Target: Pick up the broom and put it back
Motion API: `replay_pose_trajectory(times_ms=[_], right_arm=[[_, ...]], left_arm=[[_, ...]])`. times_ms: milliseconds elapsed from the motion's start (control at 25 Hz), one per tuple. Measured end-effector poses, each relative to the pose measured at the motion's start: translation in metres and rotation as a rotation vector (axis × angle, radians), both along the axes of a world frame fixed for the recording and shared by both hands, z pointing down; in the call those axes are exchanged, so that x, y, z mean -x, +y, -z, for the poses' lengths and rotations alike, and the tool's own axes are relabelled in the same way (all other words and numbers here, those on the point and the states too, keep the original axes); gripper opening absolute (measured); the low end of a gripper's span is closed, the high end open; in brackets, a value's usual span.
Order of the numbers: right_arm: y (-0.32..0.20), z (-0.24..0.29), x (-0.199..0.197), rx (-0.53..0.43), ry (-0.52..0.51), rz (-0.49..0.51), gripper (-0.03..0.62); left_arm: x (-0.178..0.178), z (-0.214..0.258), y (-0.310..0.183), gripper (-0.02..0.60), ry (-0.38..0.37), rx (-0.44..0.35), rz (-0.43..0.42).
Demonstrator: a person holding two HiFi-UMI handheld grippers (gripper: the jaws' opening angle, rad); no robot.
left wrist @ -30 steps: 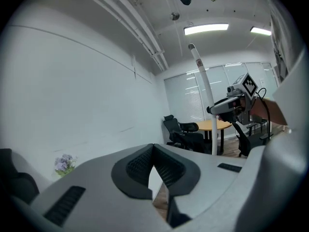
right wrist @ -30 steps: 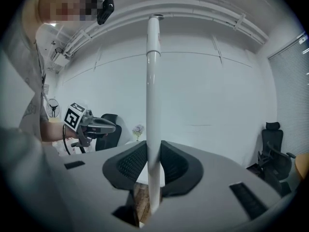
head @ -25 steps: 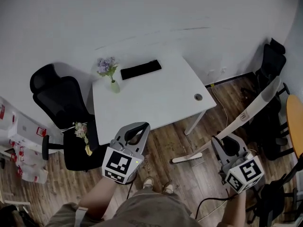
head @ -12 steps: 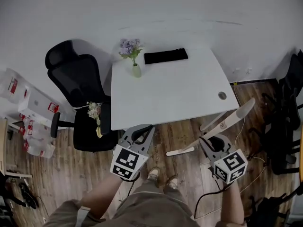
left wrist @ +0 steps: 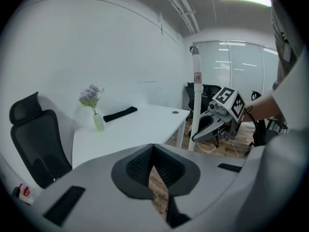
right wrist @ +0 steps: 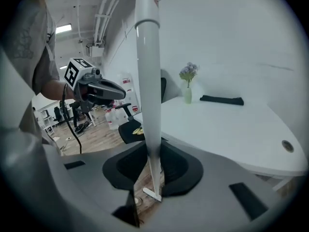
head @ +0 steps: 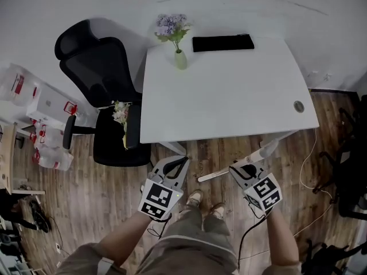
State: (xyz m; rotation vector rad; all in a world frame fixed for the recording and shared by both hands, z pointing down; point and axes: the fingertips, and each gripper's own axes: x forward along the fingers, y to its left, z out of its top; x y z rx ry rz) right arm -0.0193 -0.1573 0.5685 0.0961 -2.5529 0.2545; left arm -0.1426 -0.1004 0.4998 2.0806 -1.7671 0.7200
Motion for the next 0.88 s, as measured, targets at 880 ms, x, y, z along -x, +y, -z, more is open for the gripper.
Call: replay_pose_trajectory(times_ms=[880], right_arm=[[-0.02,-0.186,0.038,-0.031,0.071,0.059,0.104]], left_arm=[[0.036,-0.173,0.008,0.015,0.043,0.1,0.088]])
